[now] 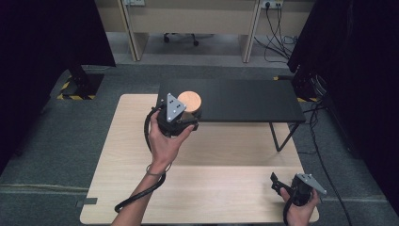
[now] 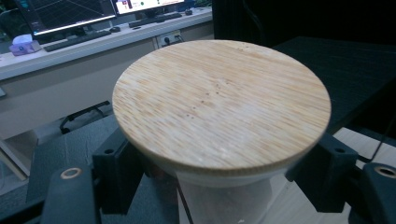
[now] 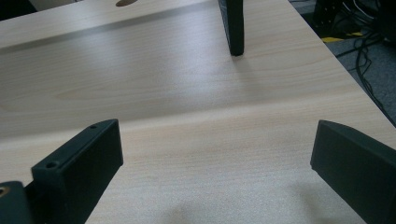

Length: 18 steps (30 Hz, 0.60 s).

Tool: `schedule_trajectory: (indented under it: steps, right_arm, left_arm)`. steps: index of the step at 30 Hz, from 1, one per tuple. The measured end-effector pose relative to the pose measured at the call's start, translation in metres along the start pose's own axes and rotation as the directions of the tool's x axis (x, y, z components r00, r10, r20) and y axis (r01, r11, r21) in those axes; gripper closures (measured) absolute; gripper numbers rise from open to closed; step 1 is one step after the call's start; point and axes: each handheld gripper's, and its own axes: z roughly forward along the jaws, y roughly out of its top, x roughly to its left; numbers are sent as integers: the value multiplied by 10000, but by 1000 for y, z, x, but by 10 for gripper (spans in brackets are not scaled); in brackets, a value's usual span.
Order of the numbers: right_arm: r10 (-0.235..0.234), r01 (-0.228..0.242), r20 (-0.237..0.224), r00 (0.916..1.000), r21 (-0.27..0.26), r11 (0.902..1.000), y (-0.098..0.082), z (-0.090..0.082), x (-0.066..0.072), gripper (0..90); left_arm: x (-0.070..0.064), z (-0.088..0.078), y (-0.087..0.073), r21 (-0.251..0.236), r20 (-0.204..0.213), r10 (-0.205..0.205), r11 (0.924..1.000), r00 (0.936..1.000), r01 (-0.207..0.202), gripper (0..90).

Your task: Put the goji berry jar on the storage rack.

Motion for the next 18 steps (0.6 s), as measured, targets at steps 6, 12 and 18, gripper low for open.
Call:
schedule_trajectory:
  steps: [6, 12, 18]
  right_arm:
    - [-27, 28, 15, 10000, -12, 10000, 0, 0, 1, 23]
    - [-67, 67, 11, 10000, -18, 10000, 0, 0, 1, 24]
    - [-77, 77, 15, 10000, -19, 10000, 0, 0, 1, 24]
  left_arm:
    - [-2, 11, 3, 138, -203, 42, 9999, 9998, -39, 255]
    - [-1, 23, 7, 323, -416, -38, 9995, 9991, 52, 255]
    - [4, 35, 7, 529, -498, -285, 9981, 9984, 311, 255]
